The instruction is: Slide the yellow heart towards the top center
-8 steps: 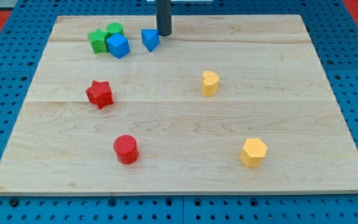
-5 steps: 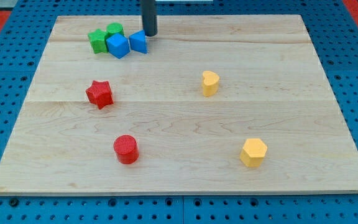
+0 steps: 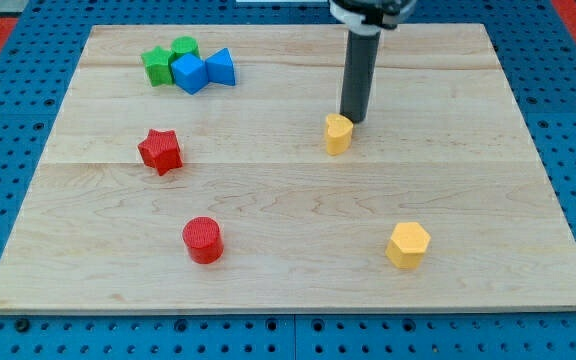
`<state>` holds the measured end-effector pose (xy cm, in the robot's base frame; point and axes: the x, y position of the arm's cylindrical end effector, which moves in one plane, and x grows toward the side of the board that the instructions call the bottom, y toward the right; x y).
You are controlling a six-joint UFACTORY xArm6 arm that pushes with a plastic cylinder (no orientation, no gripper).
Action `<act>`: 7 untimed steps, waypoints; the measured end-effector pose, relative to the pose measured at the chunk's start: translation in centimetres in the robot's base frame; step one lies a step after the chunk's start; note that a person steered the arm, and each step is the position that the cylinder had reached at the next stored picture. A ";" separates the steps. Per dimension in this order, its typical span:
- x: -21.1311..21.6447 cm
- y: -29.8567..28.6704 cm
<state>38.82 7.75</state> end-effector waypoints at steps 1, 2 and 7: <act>4.7 1.6; 6.5 0.7; 2.6 -6.4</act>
<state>41.45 1.39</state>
